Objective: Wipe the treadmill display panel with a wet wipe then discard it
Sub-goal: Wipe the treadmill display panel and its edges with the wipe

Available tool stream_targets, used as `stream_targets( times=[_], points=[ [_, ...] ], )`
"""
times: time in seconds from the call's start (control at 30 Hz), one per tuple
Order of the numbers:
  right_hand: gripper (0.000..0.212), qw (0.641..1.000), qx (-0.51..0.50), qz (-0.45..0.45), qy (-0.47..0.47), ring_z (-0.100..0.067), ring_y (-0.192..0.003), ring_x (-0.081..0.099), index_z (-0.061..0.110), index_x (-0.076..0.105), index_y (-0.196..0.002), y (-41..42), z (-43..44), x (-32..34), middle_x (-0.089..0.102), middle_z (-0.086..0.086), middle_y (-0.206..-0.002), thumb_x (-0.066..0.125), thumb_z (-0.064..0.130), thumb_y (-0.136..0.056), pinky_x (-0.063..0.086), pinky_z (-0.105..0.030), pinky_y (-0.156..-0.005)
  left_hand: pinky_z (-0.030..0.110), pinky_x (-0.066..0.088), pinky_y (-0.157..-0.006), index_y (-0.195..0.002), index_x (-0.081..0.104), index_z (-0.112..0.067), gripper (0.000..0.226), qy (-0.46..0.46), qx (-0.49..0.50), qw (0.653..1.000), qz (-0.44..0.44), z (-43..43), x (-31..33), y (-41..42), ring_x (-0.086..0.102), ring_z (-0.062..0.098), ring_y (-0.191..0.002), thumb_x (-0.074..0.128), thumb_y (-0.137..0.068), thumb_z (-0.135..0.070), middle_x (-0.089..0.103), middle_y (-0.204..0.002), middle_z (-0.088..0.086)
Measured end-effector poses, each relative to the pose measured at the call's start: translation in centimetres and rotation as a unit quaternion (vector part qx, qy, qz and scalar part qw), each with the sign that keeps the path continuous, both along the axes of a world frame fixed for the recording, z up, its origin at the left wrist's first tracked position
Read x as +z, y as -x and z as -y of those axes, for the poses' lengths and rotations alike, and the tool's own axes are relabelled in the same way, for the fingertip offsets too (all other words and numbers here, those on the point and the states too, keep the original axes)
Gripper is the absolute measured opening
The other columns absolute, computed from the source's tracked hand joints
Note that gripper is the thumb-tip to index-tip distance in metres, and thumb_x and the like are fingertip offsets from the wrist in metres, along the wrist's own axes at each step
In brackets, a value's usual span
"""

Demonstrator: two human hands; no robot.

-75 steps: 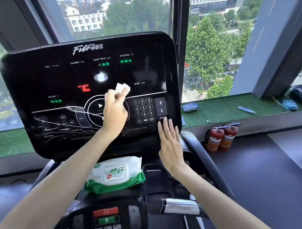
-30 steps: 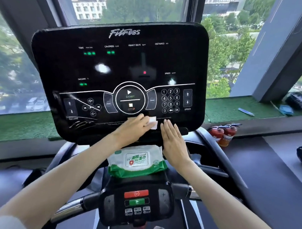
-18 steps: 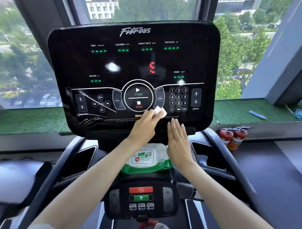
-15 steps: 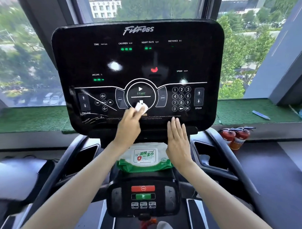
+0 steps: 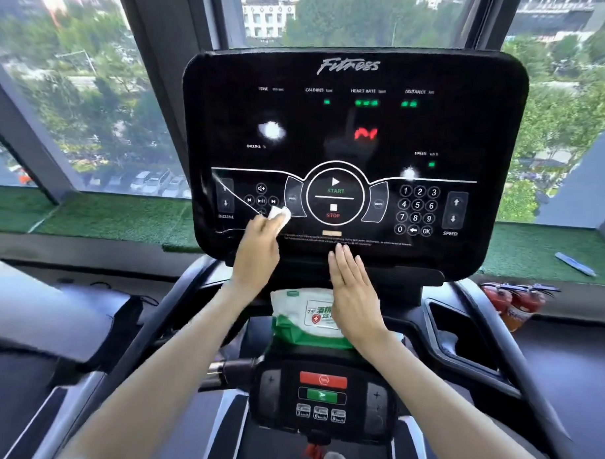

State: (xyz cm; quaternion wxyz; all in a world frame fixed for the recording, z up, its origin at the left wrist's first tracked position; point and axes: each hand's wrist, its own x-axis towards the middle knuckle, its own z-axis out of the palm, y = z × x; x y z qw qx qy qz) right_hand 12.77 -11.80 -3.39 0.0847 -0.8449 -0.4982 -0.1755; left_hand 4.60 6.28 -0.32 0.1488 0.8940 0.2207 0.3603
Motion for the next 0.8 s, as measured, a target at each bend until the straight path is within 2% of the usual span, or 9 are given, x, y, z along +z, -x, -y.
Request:
stream_targets(
  times=[0.07,0.13,0.27,0.4,0.53,0.63,0.7,0.73,0.8],
  points=[
    [0.079,1.000,0.022,0.008,0.012,-0.032,-0.137,0.029,-0.007,0.034,-0.137,0.4,-0.8,0.4,0.034,-0.023,-0.145,0.056,-0.005,-0.062,0.020,-0.044,-0.115,0.025,0.043,-0.080,-0.129,0.054,-0.006,0.052,0.050,0.065,0.996,0.028,-2.7,0.1,1.7,0.047,0.017,-0.081,0.049,-0.080,0.014,0.046,-0.087,0.003],
    [0.080,0.999,0.045,0.019,0.017,-0.031,-0.136,0.033,-0.007,0.038,-0.135,0.6,-1.8,1.2,0.038,-0.023,-0.143,0.062,-0.003,-0.059,0.024,-0.043,-0.112,0.023,0.044,-0.076,-0.127,0.056,-0.005,0.049,0.050,0.068,0.996,0.034,-2.8,0.2,1.7,0.049,0.019,-0.077,0.052,-0.081,0.011,0.047,-0.085,0.005],
    [0.081,0.997,0.073,0.023,0.018,-0.030,-0.132,0.039,-0.006,0.045,-0.131,1.4,-4.5,2.3,0.044,-0.021,-0.140,0.069,-0.001,-0.054,0.032,-0.043,-0.108,0.033,0.053,-0.060,-0.121,0.059,-0.012,0.036,-0.089,-0.046,0.993,-0.068,-1.0,-0.2,0.6,0.047,0.018,-0.085,0.047,-0.088,-0.017,0.055,-0.090,0.007],
    [0.086,0.995,0.094,0.019,0.029,-0.028,-0.131,0.041,-0.004,0.047,-0.130,2.6,-6.3,2.2,0.047,-0.019,-0.138,0.077,0.005,-0.049,0.035,-0.042,-0.106,0.032,0.050,-0.042,-0.112,0.065,-0.010,0.044,-0.177,-0.040,0.977,-0.109,-4.8,1.3,2.9,0.042,0.018,-0.084,0.066,-0.071,0.003,0.057,-0.086,0.008],
    [0.081,0.995,0.096,0.011,0.029,-0.028,-0.130,0.043,-0.004,0.049,-0.129,3.4,-7.1,1.5,0.048,-0.019,-0.137,0.067,-0.004,-0.050,0.038,-0.043,-0.105,0.036,0.053,-0.056,-0.113,0.066,-0.007,0.040,-0.086,0.060,0.994,-0.030,-7.6,0.1,5.1,0.052,0.027,-0.081,0.057,-0.078,0.010,0.056,-0.086,0.011],
    [0.080,0.994,0.096,0.023,0.044,-0.029,-0.131,0.041,-0.005,0.046,-0.130,3.8,-7.1,0.7,0.046,-0.021,-0.138,0.064,-0.005,-0.052,0.035,-0.044,-0.106,0.038,0.054,-0.051,-0.111,0.065,-0.010,0.040,-0.210,-0.082,0.966,-0.128,-6.8,-0.3,5.3,0.049,0.022,-0.088,0.041,-0.080,-0.003,0.058,-0.092,0.009],
    [0.081,0.994,0.094,0.032,0.054,-0.031,-0.132,0.040,-0.007,0.043,-0.132,3.8,-7.2,0.6,0.044,-0.023,-0.139,0.064,-0.003,-0.053,0.035,-0.046,-0.106,0.041,0.051,-0.075,-0.118,0.060,-0.014,0.039,-0.242,-0.114,0.953,-0.145,-8.2,1.0,5.3,0.048,0.023,-0.099,0.035,-0.089,-0.013,0.057,-0.108,0.010],
    [0.082,0.993,0.093,0.035,0.058,-0.032,-0.132,0.039,-0.007,0.042,-0.132,3.9,-7.2,0.6,0.043,-0.023,-0.139,0.066,-0.001,-0.054,0.035,-0.046,-0.106,0.040,0.047,-0.083,-0.119,0.060,-0.014,0.035,-0.199,-0.080,0.970,-0.114,-9.2,1.5,5.3,0.048,0.023,-0.100,0.036,-0.093,-0.018,0.056,-0.111,0.010],
    [0.084,0.992,0.087,0.045,0.073,-0.032,-0.133,0.037,-0.007,0.039,-0.134,4.0,-7.1,0.7,0.042,-0.024,-0.140,0.068,0.005,-0.056,0.033,-0.046,-0.108,0.039,0.050,-0.074,-0.116,0.064,-0.011,0.027,-0.104,0.049,0.993,-0.035,-10.3,2.5,5.3,0.050,0.022,-0.082,0.049,-0.093,-0.009,0.056,-0.093,0.011]
  ],
)
